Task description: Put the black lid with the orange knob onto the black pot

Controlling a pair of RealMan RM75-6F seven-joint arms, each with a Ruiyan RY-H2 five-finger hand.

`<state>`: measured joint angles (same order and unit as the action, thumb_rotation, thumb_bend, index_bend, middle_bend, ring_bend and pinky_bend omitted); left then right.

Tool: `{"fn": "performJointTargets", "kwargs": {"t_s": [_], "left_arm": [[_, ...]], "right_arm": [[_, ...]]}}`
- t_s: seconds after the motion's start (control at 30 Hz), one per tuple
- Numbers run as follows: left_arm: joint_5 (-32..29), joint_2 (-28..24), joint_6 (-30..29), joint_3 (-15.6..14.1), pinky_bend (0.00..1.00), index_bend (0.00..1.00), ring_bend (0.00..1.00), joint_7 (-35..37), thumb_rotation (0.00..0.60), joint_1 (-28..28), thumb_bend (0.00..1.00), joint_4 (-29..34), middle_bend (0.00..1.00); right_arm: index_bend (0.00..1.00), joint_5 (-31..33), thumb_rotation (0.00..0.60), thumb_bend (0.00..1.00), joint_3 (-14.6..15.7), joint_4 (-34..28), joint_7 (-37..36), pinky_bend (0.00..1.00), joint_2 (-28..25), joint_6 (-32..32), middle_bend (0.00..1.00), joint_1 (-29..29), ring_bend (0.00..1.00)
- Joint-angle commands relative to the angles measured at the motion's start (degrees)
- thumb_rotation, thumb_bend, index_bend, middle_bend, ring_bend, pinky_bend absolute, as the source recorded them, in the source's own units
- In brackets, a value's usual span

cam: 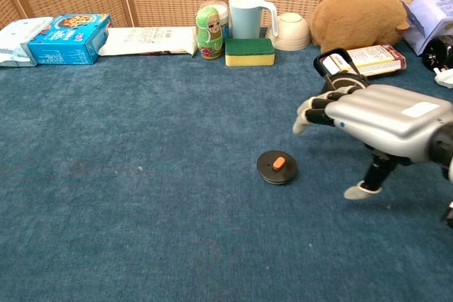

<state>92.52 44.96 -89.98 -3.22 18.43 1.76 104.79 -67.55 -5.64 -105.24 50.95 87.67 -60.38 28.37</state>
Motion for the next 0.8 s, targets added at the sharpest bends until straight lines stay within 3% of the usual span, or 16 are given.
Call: {"fn": "performJointTargets", "kwargs": {"t_s": [0.03,0.43,0.8], "left_arm": [[0.1,-0.2,0.0,0.0,0.04,0.00,0.00,0.6,0.600,0.0,0.21,-0.2,0.00],[0.5,-0.4,-0.1,-0.2,0.04,0.00,0.00,1.8,0.600,0.0,0.21,-0.6,0.00],[0.9,-0.6,0.1,-0.5,0.04,0.00,0.00,2.7,0.600,-0.1,0.21,-1.1,0.00]], "right_arm": [[0.21,0.8,0.600,0.02,-0.2,0.8,0.8,0.00,1.9,-0.7,0.09,1.0,0.10],[0.24,-0.3,0.600,0.12,-0.2,5.0,-2.2,0.00,6.4,-0.8,0.05,4.1,0.09],[0.25,2.4,0.600,0.13,-1.2,9.6,-2.6,0.00,9.5,0.9,0.05,7.1,0.09]]}}
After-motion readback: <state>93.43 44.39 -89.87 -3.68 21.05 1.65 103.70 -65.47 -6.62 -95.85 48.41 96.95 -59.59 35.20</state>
